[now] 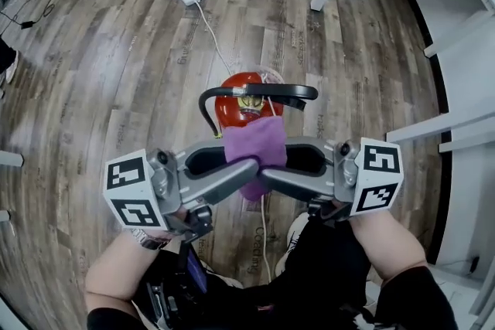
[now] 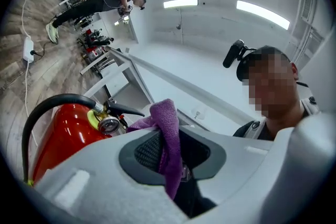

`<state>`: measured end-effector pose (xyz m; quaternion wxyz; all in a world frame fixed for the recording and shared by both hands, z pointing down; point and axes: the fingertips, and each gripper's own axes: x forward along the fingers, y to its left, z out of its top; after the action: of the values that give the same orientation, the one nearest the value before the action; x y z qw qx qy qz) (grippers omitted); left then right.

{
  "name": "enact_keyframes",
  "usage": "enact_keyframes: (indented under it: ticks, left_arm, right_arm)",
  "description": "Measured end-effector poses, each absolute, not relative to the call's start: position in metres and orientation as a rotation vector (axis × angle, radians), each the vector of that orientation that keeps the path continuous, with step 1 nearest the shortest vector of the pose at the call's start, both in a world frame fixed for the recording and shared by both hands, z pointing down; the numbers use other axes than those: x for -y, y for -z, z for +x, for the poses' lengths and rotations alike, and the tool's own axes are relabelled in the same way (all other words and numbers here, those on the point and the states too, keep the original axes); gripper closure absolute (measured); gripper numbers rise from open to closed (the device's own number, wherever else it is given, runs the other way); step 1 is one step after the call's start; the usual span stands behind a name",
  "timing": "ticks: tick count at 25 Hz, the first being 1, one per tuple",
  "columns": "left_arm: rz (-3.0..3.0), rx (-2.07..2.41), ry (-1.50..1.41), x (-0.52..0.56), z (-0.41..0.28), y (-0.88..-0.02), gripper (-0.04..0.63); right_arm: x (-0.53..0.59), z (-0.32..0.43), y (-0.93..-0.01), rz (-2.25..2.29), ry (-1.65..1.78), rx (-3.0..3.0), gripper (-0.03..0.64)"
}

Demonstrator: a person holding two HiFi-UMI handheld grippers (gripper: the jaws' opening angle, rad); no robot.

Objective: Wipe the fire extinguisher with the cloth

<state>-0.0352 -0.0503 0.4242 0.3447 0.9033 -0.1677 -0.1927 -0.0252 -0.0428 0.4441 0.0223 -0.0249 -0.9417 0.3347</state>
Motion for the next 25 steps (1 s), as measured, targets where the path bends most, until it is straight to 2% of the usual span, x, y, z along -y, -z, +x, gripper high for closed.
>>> enact_keyframes:
  ticks: [2, 3, 11, 19, 21, 25]
  left_arm:
    - [2.359, 0.448, 0.482, 0.048, -0.036, -0.427, 0.524]
    - [2.368, 0.464, 0.481, 0.048, -0.039, -0.427, 0.519]
    - [2.376, 0.676, 0.619, 0.059, -0.092, -0.421, 0.528]
    - [2.352, 0.63, 0.548, 0.043, -0.085, -0.446, 0.561]
    - [2.356, 0.636, 0.549, 0.039, -0.089, -0.446, 0.601]
    - [2.372, 0.659, 0.531, 0.034, -0.094, -0.447, 0.601]
  right_arm:
    - [0.039, -0.026, -0.445, -0.069, -0.97, 2.905, 0.52]
    - [0.039, -0.024, -0.445, -0.043, -0.946, 2.902, 0.529]
    - [0.098, 0.03, -0.434, 0.108, -1.294, 3.04, 0.535]
    - [0.117, 0.039, -0.511, 0.105, -1.412, 3.046, 0.535]
    - [0.118, 0.034, -0.537, 0.108, -1.456, 3.004, 0.534]
    - [0.118, 0.029, -0.604, 0.176, -1.586, 2.887, 0.535]
